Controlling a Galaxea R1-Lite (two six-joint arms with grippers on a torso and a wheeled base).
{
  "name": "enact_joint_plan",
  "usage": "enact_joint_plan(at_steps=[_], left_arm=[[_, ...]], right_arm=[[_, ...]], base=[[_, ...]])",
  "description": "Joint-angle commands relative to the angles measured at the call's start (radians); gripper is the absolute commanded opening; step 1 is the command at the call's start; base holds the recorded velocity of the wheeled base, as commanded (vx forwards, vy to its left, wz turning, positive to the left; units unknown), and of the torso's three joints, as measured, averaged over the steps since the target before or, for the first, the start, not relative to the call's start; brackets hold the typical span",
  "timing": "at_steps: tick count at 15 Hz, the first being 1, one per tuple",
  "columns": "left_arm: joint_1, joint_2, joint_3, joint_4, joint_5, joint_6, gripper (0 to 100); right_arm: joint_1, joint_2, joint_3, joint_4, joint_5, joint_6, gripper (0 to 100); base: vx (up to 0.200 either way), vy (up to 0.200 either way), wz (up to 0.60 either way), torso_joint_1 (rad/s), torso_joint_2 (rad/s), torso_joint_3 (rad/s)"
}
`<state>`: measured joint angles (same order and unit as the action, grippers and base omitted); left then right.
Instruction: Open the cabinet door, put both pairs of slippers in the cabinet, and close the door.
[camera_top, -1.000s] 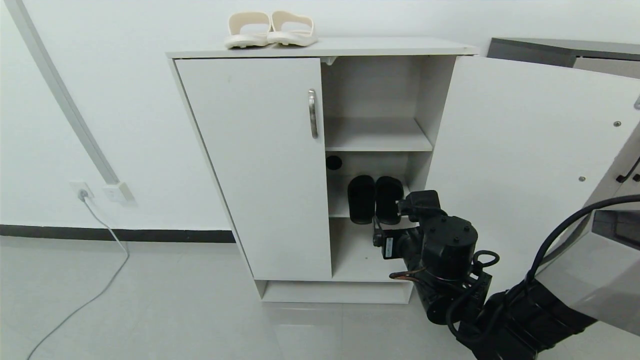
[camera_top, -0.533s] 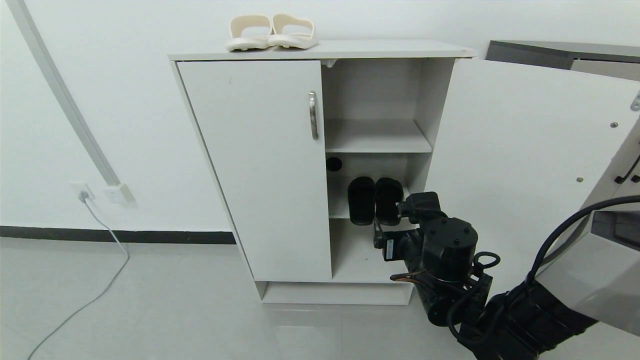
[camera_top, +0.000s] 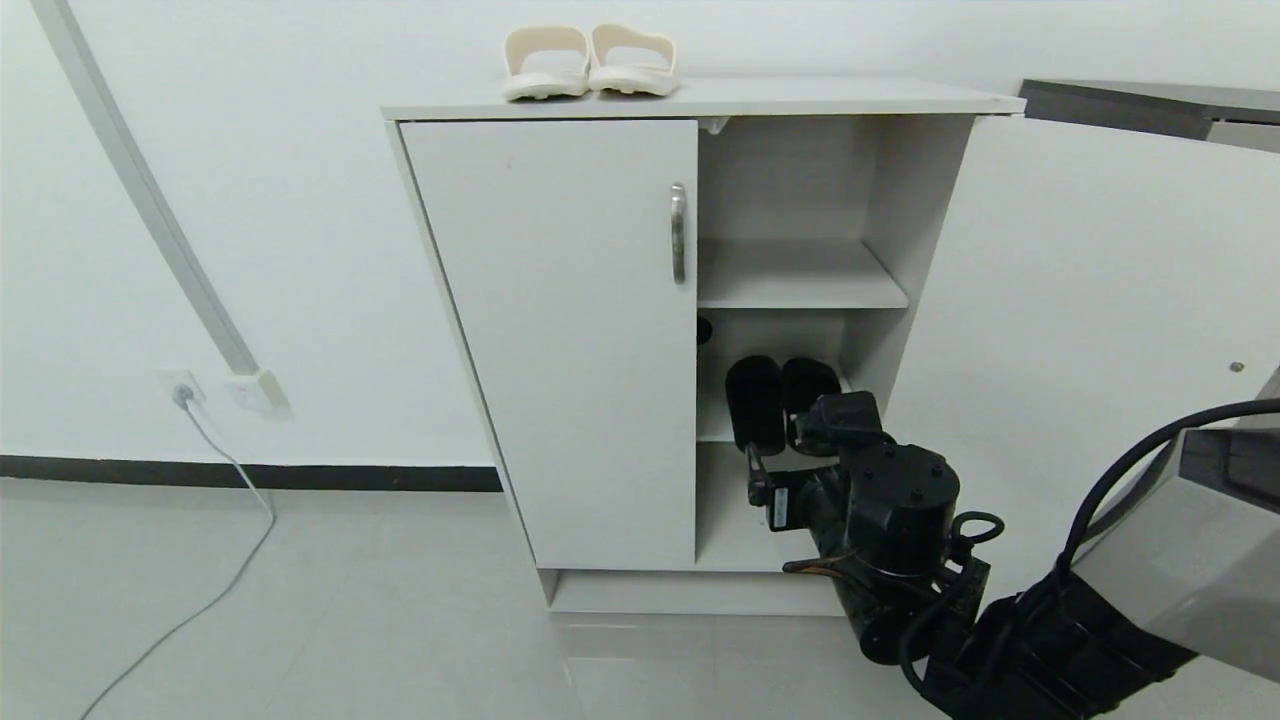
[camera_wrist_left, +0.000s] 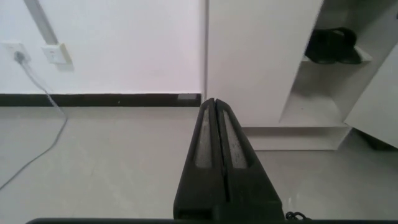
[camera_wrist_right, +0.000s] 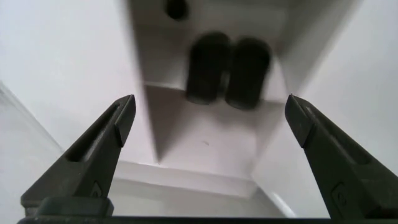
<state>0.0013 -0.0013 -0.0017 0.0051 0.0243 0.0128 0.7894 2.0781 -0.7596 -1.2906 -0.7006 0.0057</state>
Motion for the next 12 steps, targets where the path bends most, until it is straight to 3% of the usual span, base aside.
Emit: enact_joint_plan(at_steps=[1, 10, 12], left_arm=[[0.000, 0.001, 0.000, -0.001, 0.000, 0.000, 0], [0.000, 0.001, 0.000, -0.001, 0.003, 0.000, 0], [-0.001, 0.001, 0.000, -0.001, 0.008, 0.000, 0]], right_arm=[[0.002, -0.001, 0.003, -0.004, 0.000, 0.000, 100], [-0.012, -0.001, 0.032, -0.064, 0.024, -0.021, 100], [-0.019, -0.001, 0.040, -0.081, 0.055, -0.029, 100]], base=[[0.000, 0.200, 0.00, 0.002, 0.00, 0.002], [0.000, 0.200, 0.00, 0.001, 0.00, 0.002], [0.000, 0.000, 0.00, 0.000, 0.00, 0.000]])
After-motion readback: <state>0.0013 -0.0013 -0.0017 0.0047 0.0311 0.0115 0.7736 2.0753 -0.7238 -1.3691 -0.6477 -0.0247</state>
